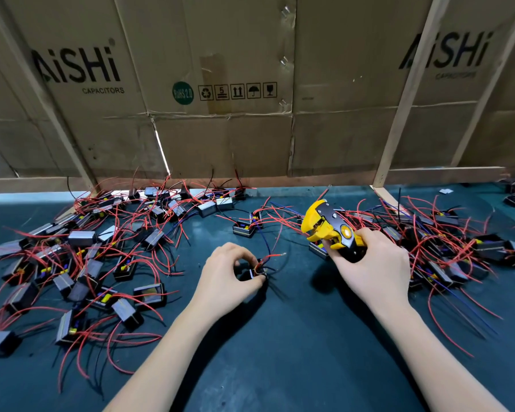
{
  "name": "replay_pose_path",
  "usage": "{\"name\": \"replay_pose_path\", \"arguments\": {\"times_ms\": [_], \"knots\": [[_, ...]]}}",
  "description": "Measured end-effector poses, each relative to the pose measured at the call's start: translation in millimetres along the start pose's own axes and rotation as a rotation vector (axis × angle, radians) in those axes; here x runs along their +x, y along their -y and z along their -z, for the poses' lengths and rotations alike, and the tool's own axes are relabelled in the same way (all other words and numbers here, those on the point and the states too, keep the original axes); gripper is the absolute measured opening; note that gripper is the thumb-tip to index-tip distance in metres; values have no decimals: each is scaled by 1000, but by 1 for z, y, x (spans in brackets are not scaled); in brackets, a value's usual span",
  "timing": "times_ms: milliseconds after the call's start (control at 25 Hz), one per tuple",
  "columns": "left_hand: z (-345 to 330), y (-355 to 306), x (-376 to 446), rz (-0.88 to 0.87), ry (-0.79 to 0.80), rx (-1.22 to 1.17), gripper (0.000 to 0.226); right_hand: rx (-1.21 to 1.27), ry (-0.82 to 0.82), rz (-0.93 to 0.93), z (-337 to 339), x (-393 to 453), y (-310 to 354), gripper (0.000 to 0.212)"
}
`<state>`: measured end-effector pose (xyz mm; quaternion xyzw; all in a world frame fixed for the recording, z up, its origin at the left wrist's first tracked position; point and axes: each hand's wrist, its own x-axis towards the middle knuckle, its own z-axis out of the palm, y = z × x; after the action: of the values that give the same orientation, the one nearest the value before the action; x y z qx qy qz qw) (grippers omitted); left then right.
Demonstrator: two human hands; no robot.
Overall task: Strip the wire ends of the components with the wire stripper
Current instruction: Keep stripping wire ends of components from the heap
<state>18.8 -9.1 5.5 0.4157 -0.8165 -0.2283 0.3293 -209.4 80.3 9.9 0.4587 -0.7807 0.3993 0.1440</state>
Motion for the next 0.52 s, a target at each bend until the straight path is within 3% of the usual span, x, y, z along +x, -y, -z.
{"name": "replay_pose_path", "arguments": {"times_ms": [120,240,400,520], "knots": [[-4,0,-1,-8,-19,25,22,-1,-5,21,0,-1,0,39],[-3,-1,-1,-34,-73,77,42,5,-15,29,0,0,0,39],[-1,-9,-3,-246,-182,-71,27,-55,-21,64,-1,0,-2,41],[-5,-11,-3,-271,-128,-60,22,-102,-26,74,-3,0,-3,42]]}}
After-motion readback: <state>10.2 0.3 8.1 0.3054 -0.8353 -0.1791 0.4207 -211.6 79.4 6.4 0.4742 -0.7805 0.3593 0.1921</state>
